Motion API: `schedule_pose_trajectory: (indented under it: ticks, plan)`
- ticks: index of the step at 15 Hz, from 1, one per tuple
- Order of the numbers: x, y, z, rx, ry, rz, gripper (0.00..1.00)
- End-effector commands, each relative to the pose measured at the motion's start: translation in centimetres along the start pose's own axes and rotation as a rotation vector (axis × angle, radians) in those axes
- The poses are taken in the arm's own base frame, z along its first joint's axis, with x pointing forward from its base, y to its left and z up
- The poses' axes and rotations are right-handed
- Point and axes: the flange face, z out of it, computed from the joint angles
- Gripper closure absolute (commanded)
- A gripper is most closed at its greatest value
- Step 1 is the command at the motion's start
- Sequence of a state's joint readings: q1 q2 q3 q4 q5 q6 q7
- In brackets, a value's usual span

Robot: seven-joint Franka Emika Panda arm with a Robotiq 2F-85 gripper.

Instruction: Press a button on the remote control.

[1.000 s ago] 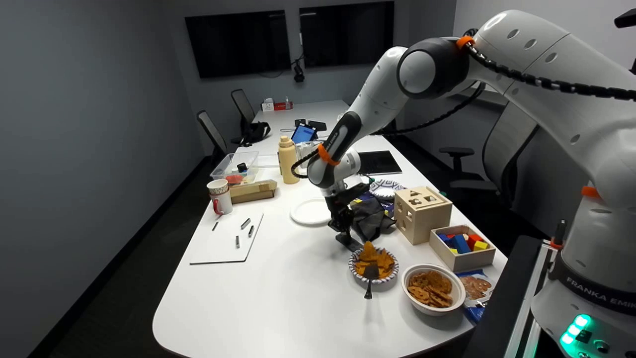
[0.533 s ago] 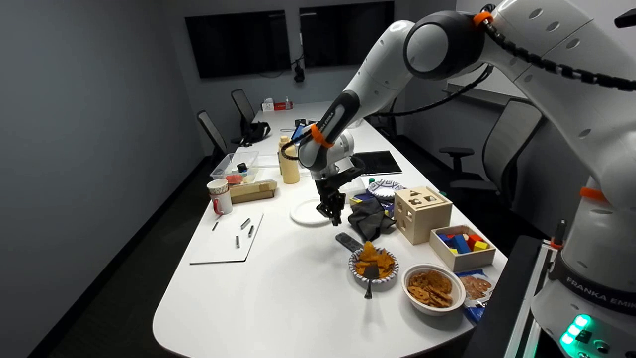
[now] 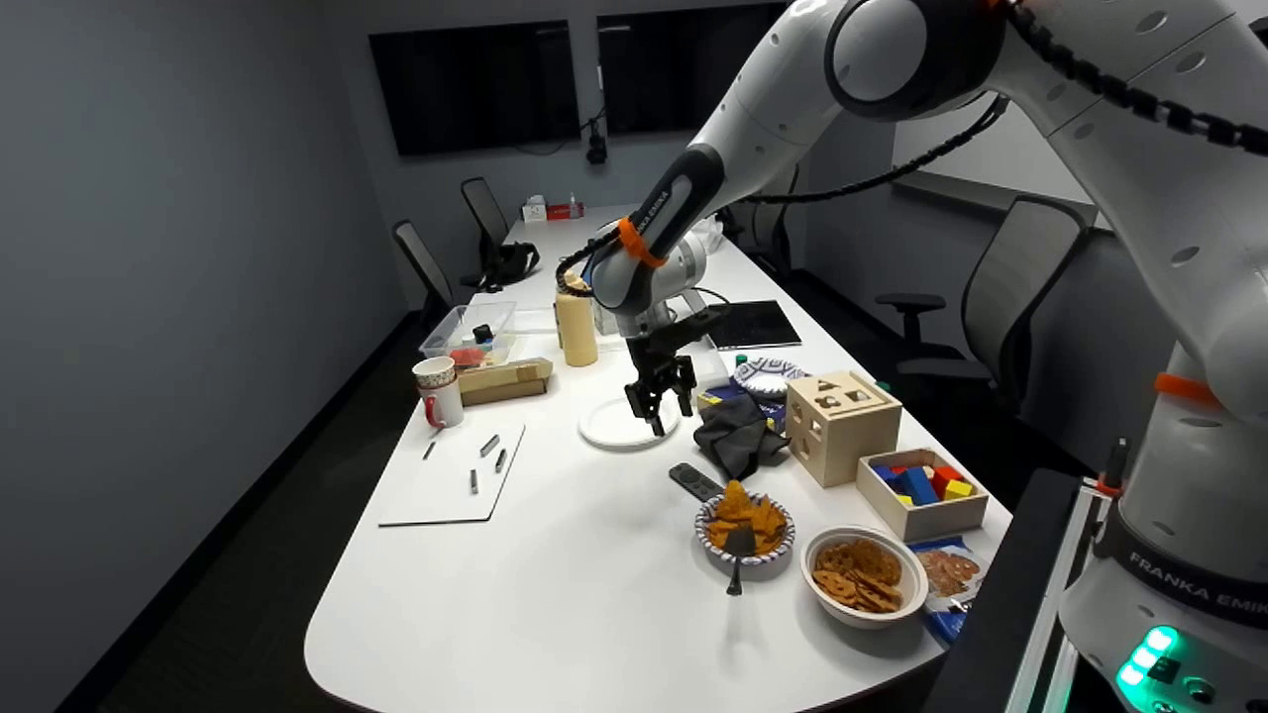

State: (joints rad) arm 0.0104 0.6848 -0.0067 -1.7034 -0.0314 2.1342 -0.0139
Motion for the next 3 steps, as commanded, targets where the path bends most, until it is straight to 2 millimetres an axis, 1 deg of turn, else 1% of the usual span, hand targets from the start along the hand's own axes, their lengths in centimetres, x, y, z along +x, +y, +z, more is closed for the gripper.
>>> schedule_pose_trajectory:
  ticks: [1,3]
  plan:
    - [-1.72,-0.06,-1.09,-0.023,-0.020,0.010,0.00]
    - [-1.83,-0.07,-1.25,-0.023,-0.024,0.018,0.00]
